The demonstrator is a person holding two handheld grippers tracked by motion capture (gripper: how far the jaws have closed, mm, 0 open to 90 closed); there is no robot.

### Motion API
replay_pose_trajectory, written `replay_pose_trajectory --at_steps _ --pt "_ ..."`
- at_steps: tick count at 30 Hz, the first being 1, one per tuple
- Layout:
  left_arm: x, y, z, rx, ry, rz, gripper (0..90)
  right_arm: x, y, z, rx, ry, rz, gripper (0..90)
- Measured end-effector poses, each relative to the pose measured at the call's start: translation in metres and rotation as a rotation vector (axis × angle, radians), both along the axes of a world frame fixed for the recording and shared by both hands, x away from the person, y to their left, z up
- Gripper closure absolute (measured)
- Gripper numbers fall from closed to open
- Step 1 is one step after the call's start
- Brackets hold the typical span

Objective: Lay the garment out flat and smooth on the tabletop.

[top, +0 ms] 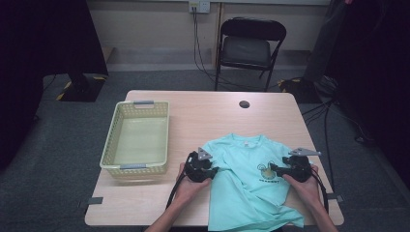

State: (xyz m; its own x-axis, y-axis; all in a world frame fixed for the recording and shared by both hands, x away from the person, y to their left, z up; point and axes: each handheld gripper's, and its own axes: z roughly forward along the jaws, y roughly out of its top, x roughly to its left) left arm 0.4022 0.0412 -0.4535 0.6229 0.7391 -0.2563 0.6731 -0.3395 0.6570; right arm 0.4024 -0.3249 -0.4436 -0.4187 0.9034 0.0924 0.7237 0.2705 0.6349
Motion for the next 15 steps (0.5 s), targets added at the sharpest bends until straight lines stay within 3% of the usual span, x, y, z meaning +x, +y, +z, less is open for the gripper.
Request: replay_pose_trajectory --at_steps 1,3,6,10,15 --pt "0.001 0.004 -0.001 -0.009 0.003 0.003 63.8 0.001 0.0 0.0 0.003 0.001 -0.005 32.5" --pt "0.002 0.009 0.0 0.016 -0.006 0.045 63.8 0.001 -0.001 -0.001 -0.003 -0.009 -0.006 32.2" --pt "0.006 0.017 -0.003 -0.029 0.015 0.066 63.0 0.004 -0.001 -0.003 -0.015 -0.027 -0.018 31.9" --pt "0.004 0.021 -0.001 0.011 0.008 0.064 61.9 0.006 0.0 -0.006 -0.047 -0.052 -0.019 31.3" --pt "-0.003 0.02 0.003 0.091 -0.014 0.048 61.8 0.011 0.003 -0.005 -0.065 -0.038 -0.006 30.0"
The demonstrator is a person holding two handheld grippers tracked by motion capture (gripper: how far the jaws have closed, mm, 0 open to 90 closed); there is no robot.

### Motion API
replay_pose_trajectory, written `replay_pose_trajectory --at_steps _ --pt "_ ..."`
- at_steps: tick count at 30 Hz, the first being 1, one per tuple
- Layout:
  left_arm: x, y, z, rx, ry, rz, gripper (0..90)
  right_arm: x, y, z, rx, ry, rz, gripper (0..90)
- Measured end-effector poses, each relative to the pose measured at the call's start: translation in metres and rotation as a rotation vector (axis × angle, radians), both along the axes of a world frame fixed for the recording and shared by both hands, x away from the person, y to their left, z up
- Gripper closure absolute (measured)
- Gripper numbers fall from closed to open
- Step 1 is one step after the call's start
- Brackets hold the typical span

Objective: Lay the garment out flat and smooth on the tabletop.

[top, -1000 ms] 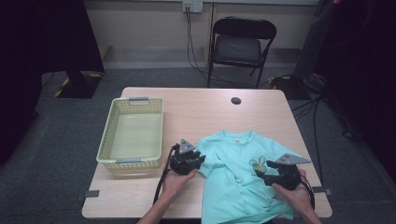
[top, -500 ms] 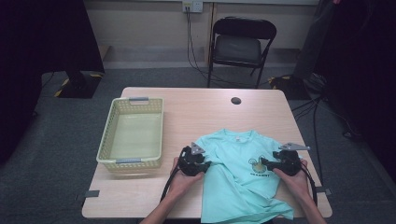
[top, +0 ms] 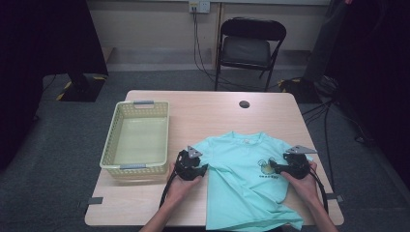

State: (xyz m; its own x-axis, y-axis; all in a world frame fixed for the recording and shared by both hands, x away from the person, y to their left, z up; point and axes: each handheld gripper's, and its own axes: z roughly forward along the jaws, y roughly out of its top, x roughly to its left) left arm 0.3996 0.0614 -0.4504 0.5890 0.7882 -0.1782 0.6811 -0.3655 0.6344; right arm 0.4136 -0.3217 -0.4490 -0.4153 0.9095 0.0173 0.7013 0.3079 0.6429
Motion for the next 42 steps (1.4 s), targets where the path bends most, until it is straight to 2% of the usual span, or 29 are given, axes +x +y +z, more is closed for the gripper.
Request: replay_pose_trajectory --at_steps 3,6,8,9,11,13,14,16,18,19,23,24,25,26,29,30,32,36,42 --pt "-0.006 0.002 0.001 0.047 -0.023 -0.007 61.6 0.005 0.002 -0.001 -0.001 0.003 0.008 29.8" --pt "-0.008 0.006 0.003 0.056 -0.014 -0.009 59.7 0.007 0.004 -0.002 0.004 -0.006 0.013 29.8" --pt "-0.011 0.008 0.003 0.05 -0.009 -0.033 59.4 0.007 0.005 -0.002 0.004 -0.003 0.017 30.1" --pt "-0.012 0.01 0.004 0.041 -0.005 -0.036 59.4 0.005 0.006 -0.001 0.0 0.001 0.025 30.2" --pt "-0.017 0.011 0.005 -0.013 -0.005 -0.043 58.3 0.001 0.008 0.001 -0.005 0.008 0.046 30.2" --pt "-0.023 0.008 0.011 -0.063 -0.037 -0.045 58.2 -0.001 0.008 0.002 -0.007 0.02 0.064 30.5" --pt "-0.025 0.004 0.015 -0.101 -0.042 -0.072 57.4 -0.002 0.008 0.003 -0.009 0.023 0.069 30.5" --pt "-0.032 -0.008 0.023 -0.128 -0.087 -0.125 56.8 -0.004 0.007 0.004 -0.01 0.032 0.076 33.9" --pt "-0.036 -0.022 0.023 -0.146 -0.08 -0.202 56.0 -0.005 0.005 0.007 0.014 0.028 0.059 35.2" --pt "-0.039 -0.029 0.021 -0.136 -0.078 -0.227 56.0 -0.005 0.003 0.009 0.03 0.019 0.048 35.1" --pt "-0.047 -0.045 0.005 -0.093 -0.024 -0.3 56.2 -0.007 -0.011 0.019 0.08 -0.02 -0.013 36.0" --pt "-0.05 -0.047 0.004 -0.073 -0.053 -0.315 55.9 -0.008 -0.014 0.02 0.087 -0.017 -0.023 36.7" --pt "-0.052 -0.047 0.005 -0.06 -0.061 -0.321 56.2 -0.009 -0.017 0.02 0.089 -0.011 -0.026 37.1" --pt "-0.052 -0.046 0.006 -0.056 -0.049 -0.328 56.5 -0.01 -0.019 0.018 0.086 -0.008 -0.022 37.5" --pt "-0.051 -0.039 0.007 -0.055 -0.031 -0.334 59.5 -0.012 -0.022 0.011 0.062 0.017 -0.024 37.5" --pt "-0.052 -0.035 0.007 -0.06 -0.033 -0.33 59.7 -0.012 -0.023 0.008 0.054 0.028 -0.027 37.3" --pt "-0.054 -0.029 0.007 -0.045 -0.036 -0.32 60.7 -0.012 -0.023 0.005 0.047 0.038 -0.026 36.8" --pt "-0.057 -0.015 0.008 -0.03 -0.037 -0.3 60.6 -0.014 -0.018 0.005 0.023 0.031 -0.009 35.2" --pt "-0.067 0.002 0.008 -0.054 -0.041 -0.348 60.5 -0.023 -0.011 0.007 0.007 0.044 0.046 35.4"
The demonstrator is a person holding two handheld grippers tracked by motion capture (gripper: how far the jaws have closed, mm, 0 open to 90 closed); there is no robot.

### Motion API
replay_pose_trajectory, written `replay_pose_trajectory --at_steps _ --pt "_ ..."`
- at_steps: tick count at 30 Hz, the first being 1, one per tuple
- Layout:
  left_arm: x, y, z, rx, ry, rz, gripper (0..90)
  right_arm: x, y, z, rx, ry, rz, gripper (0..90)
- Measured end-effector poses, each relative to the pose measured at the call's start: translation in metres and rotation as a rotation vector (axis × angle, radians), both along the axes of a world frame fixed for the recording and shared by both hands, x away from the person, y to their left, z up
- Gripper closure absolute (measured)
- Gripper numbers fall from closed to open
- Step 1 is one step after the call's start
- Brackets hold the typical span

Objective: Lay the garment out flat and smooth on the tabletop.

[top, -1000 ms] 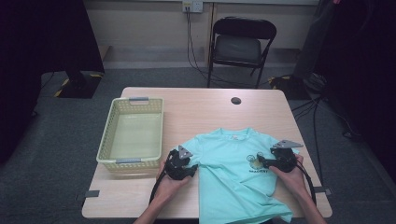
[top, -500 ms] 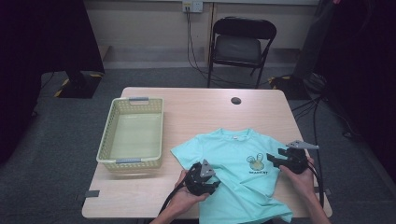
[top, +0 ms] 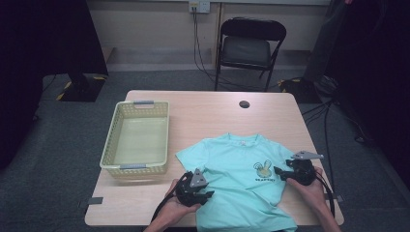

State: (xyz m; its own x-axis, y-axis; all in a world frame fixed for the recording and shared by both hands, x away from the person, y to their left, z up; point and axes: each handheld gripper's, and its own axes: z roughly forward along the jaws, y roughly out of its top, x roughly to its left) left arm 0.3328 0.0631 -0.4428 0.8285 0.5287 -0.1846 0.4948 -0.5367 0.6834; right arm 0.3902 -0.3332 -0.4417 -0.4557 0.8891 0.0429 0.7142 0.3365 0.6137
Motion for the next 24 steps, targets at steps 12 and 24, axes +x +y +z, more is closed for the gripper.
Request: replay_pose_trajectory --at_steps 12,24 --pt "-0.015 -0.002 0.003 -0.016 0.013 -0.094 56.5 -0.034 -0.017 0.005 0.013 -0.003 0.07 36.0" --pt "-0.009 -0.017 0.008 -0.031 0.057 -0.126 51.8 -0.019 -0.033 0.004 -0.003 0.002 -0.025 34.3"
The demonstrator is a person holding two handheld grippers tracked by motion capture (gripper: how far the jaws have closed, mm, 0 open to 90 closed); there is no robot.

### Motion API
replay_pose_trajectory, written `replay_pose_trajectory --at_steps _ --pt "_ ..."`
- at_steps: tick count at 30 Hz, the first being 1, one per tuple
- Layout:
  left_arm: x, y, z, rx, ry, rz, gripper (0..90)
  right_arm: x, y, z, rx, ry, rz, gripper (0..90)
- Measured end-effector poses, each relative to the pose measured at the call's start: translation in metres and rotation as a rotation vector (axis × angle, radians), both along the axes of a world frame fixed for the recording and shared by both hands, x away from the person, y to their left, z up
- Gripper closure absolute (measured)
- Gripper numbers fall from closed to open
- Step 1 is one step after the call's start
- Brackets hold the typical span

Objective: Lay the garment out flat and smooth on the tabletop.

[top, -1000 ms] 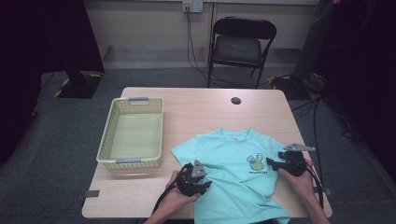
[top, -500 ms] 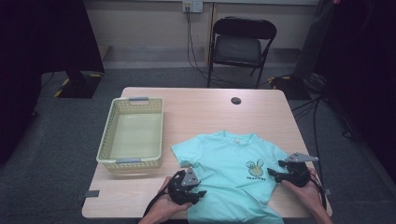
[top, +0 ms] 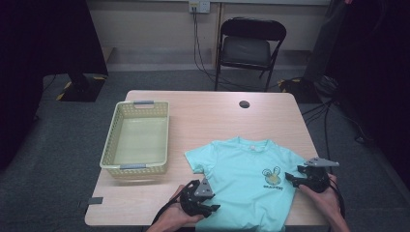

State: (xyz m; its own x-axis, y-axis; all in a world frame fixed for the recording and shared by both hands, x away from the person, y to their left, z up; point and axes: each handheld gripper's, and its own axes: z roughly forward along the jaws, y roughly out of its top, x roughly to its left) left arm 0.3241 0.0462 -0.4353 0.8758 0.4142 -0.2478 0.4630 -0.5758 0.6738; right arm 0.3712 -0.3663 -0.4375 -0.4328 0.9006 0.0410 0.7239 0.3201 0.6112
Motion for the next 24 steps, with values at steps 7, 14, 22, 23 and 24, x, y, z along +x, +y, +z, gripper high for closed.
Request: replay_pose_trajectory --at_steps 7,14,22,23,24 --pt "0.045 -0.023 0.003 0.012 -0.06 0.219 52.6 0.02 0.018 -0.004 -0.005 0.004 -0.003 31.0" --pt "0.062 -0.013 -0.012 0.114 -0.05 0.317 56.5 0.038 0.036 -0.007 -0.006 0.007 0.007 30.1" --pt "0.075 0.012 -0.015 0.118 -0.05 0.4 56.0 0.06 0.059 -0.011 -0.005 0.006 0.024 29.2" --pt "0.077 0.014 -0.016 0.114 -0.048 0.407 56.0 0.062 0.06 -0.012 -0.003 0.004 0.021 28.9" --pt "0.078 0.015 -0.017 0.11 -0.052 0.409 56.0 0.066 0.061 -0.012 -0.007 0.01 0.021 28.5"
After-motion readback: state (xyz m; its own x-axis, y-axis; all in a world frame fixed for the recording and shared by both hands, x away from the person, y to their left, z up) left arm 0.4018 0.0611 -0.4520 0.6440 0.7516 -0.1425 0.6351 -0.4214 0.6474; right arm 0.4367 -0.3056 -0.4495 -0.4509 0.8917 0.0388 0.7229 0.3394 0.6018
